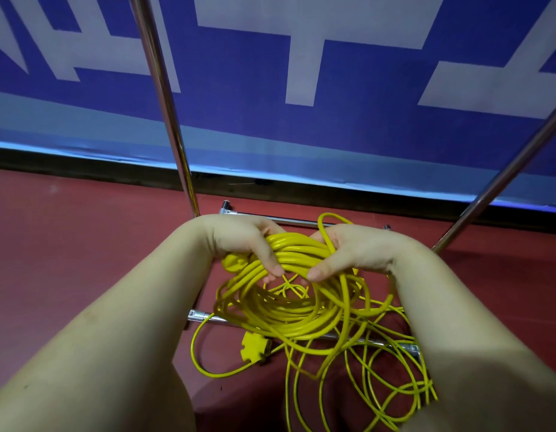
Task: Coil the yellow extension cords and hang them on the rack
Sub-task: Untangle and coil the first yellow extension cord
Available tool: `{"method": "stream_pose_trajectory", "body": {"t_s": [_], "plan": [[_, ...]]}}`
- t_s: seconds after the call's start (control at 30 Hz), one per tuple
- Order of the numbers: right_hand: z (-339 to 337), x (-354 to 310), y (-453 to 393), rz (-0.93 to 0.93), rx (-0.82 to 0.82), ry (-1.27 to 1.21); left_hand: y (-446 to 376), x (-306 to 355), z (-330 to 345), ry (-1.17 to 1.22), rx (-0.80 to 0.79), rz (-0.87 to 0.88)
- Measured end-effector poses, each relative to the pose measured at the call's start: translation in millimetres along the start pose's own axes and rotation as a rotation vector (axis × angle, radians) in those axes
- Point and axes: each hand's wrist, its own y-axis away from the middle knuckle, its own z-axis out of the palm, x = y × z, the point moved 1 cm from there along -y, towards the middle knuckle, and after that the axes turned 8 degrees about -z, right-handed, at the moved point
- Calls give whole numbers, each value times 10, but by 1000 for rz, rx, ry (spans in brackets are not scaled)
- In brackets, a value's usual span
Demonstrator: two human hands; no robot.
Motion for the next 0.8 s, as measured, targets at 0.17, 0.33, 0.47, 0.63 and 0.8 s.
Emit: {"method": "stream_pose_trajectory", "body": {"t_s": [0.17,0.33,0.47,0.63,0.8], "plan": [[9,-4,-5,1,88,-63,-11,-9,-7,25,26,22],[48,21,-24,-14,175,-84,-1,-15,-89,-24,135,-15],[41,29,-18,-18,237,-135,35,-6,-142,-123,350,-17],[-16,49,-42,-48,519,-227,-25,-28,-180,-333,1016,118],[-50,1,-105,-168,784,-367,-120,152,77,-304,1464,195]]}}
